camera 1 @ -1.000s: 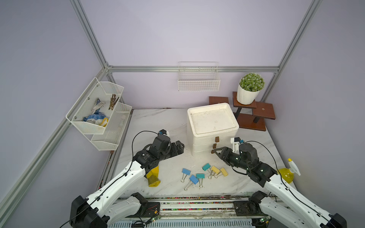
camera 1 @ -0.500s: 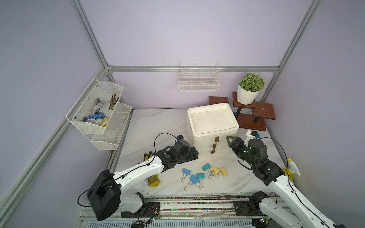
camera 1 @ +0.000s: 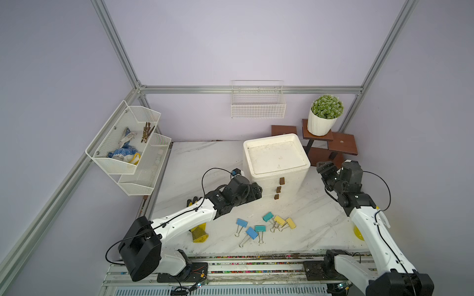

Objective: Put the binder clips in the drawer according to color
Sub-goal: Move the storage box to the center of the board.

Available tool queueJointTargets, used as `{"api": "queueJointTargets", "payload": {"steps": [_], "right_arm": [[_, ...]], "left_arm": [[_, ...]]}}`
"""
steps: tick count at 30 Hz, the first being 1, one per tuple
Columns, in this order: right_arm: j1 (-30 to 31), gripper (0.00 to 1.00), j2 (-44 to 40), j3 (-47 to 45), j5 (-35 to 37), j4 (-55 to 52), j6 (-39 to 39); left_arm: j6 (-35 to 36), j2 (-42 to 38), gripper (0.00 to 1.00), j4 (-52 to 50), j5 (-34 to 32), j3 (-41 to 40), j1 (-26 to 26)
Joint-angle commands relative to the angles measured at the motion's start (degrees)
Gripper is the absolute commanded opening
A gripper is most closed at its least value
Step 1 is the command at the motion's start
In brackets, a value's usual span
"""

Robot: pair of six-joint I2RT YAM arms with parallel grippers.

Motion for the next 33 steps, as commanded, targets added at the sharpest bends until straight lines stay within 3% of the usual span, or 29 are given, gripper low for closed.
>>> {"api": "queueJointTargets", "payload": {"steps": [1,10,19,25,33], "right_arm": [[-0.4,0.72,2.9,-1.2,-8.7,9.2,3.5],[0.6,0.68,9.4,-1.4,-18.2,15.5,6.7],[10.4,0.67,17.6,3.8,-15.3,18.0,8.3],[15.3,0.67,24.5,9.4,-14.7,20.6,10.0],[18.5,0.67,35.1,18.3,-15.0,21.9,10.7]], "left_arm": [[0.4,-1.4,0.84,0.6,-1.8,0.7,-0.3],[1.4,-0.1,0.84,-1.3,-4.6,2.2,0.1],[3.7,-2.4,0.83,-1.4,-5.5,0.5,5.7],[5.9,-3.3,0.82,-0.1,-1.9,-1.2,10.7],[7.4,-0.8,0.81,1.1,0.6,-0.9,11.3]]}}
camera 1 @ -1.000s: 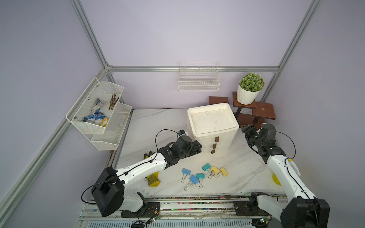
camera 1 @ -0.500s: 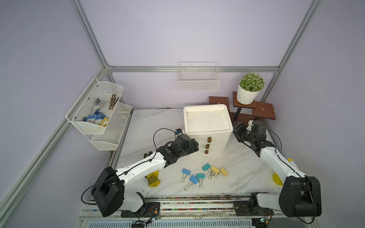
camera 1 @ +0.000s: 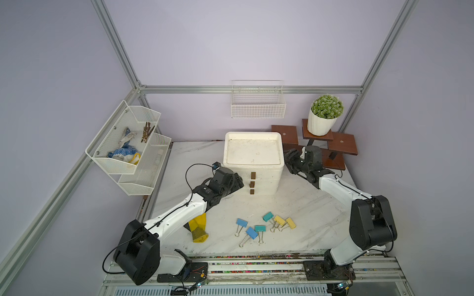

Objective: Put the binder clips in the drawer according to color
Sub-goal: Move the storage box to the center of the board, then open the drawer in the storage box.

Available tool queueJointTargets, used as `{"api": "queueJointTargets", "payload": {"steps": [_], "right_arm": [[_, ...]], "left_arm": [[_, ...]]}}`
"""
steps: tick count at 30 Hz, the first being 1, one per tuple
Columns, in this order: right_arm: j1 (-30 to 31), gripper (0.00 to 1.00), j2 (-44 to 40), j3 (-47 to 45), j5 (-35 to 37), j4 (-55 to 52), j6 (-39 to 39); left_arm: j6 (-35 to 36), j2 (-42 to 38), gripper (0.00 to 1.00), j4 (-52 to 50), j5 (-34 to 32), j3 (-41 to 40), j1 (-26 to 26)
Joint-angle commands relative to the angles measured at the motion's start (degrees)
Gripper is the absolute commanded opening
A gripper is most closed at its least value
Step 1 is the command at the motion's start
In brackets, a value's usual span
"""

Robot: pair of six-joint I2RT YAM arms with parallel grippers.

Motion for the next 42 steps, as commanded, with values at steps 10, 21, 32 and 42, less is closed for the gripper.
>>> {"api": "queueJointTargets", "payload": {"steps": [10,21,32,42], "right_arm": [[3.8,0.67,1.8,3.7,-0.7,-0.9,-3.0],[8.2,0.59,-33.9,-25.3,4.6,-0.9,-2.3],[31.4,0.59,-30.8,-30.1,17.2,16.0,0.4],[33.3,0.58,-19.4,-24.5,24.4,25.9,-4.8]], "left_arm": [[5.7,1.3,0.81,2.5,6.3,1.9,-0.1],[1.8,-12.1,0.81,-1.4,6.8,-5.8,-0.5],[3.6,-22.7,0.81,-17.4,-5.2,-3.7,-0.3],[3.9,-26.6,0.81,-19.7,-6.6,-4.3,-0.1]]}}
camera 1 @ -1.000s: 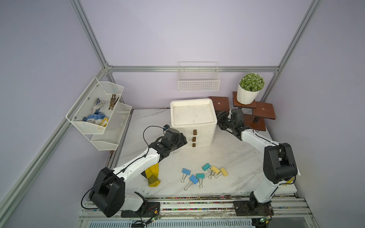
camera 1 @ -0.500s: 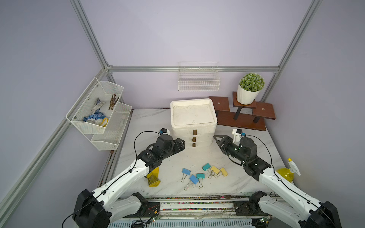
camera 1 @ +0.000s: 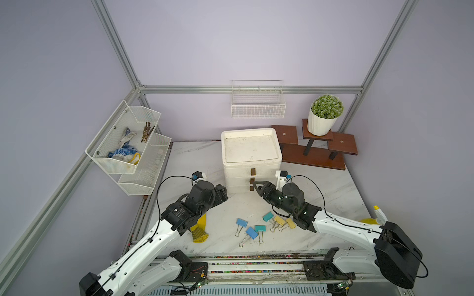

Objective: Put the binder clips in the drawer according to color
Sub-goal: Open the drawer in the storage box.

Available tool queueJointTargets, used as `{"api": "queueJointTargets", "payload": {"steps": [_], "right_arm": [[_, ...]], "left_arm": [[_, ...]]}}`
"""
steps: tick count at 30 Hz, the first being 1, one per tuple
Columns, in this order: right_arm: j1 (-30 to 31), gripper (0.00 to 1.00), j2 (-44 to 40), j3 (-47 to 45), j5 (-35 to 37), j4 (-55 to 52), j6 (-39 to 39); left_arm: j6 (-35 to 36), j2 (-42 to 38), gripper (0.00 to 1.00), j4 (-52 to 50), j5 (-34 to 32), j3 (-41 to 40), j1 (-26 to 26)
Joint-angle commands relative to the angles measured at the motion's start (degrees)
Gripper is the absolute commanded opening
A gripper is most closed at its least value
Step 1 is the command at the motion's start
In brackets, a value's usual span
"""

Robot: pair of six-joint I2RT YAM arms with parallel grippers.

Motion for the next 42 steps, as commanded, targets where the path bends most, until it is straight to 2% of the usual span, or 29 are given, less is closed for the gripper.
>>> {"api": "queueJointTargets", "payload": {"steps": [1,5,10,14,20,28,32,37,42], "right_arm": [[0.1,0.58,2.2,2.1,4.7,7.8,-2.7],[0.0,0.56,7.1,3.8,5.0,11.8,-1.4],[-0.4,0.54,10.0,8.3,5.8,6.1,-0.5],[-0.5,0.55,10.1,8.5,6.9,6.1,-0.1],[-1.2,0.44,13.1,10.1,6.0,5.3,2.2],[-1.3,0.6,10.3,6.1,7.2,4.9,3.0],[-2.1,0.61,13.3,7.0,5.9,8.0,3.3],[-2.6,0.52,16.5,10.6,4.9,8.9,2.7],[-2.8,0.34,16.5,10.6,5.2,9.6,3.3]], "left_arm": [[1.0,-1.1,0.81,-0.3,-1.3,1.1,0.2],[1.2,-1.2,0.81,0.1,-0.6,1.1,0.2],[1.3,-2.1,0.81,-0.7,-0.7,1.5,0.2],[1.1,-3.0,0.81,-0.8,-0.9,1.5,0.2],[1.2,-3.5,0.8,-1.1,-0.7,2.8,0.2],[1.3,-4.3,0.81,-1.7,-1.0,3.5,0.2],[1.3,-3.7,0.8,-1.7,-0.5,4.0,0.2],[1.5,-4.5,0.8,-1.9,-1.3,3.8,0.2],[1.1,-4.3,0.8,-1.9,-0.8,3.6,0.2]]}}
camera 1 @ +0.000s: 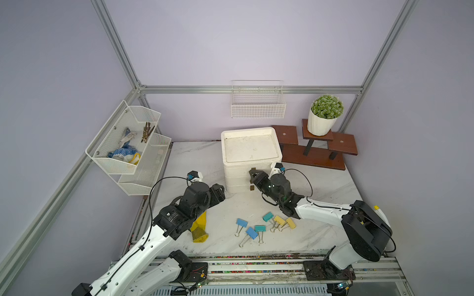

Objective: Put the binder clips in the drawer according to color
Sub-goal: Open the drawer in the storage box.

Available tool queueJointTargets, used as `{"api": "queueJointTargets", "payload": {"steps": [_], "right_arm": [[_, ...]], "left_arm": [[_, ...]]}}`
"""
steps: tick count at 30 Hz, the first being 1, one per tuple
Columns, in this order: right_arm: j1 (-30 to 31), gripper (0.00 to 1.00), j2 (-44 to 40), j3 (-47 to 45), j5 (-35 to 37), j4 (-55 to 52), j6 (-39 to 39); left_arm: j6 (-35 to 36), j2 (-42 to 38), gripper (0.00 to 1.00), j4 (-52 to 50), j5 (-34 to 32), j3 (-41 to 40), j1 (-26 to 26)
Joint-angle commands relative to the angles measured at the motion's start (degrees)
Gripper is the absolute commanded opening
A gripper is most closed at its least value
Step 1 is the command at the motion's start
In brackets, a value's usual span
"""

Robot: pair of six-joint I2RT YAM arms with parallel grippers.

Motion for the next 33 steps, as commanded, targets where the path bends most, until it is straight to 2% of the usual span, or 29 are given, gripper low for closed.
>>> {"api": "queueJointTargets", "payload": {"steps": [1,3,5,6,13,19,33], "right_arm": [[-0.6,0.29,-0.1,0.9,-0.1,2.7,0.2],[-0.6,0.18,-0.7,0.3,0.4,3.3,0.5],[-0.6,0.01,-1.3,0.0,1.3,2.9,0.2],[-0.6,0.0,-2.7,0.0,1.6,2.3,0.1],[-0.3,0.0,-8.6,-2.5,0.4,-3.1,1.4],[0.5,0.0,-15.2,-8.1,-2.0,-8.0,4.4],[5.1,0.0,-29.9,-13.6,0.1,-23.3,4.9]], "left_arm": [[0.9,-0.8,0.8,0.2,-0.6,1.7,0.2],[0.7,-1.0,0.8,0.6,-0.5,1.3,0.2],[0.6,-1.1,0.8,0.7,-0.3,1.1,0.2],[0.6,-1.1,0.8,0.8,-0.4,1.1,0.2],[0.4,-0.3,0.8,1.7,-0.2,-0.4,0.2],[0.6,0.5,0.8,2.6,-0.3,-0.3,0.2],[0.8,1.6,0.8,3.5,0.2,0.5,0.2]]}}
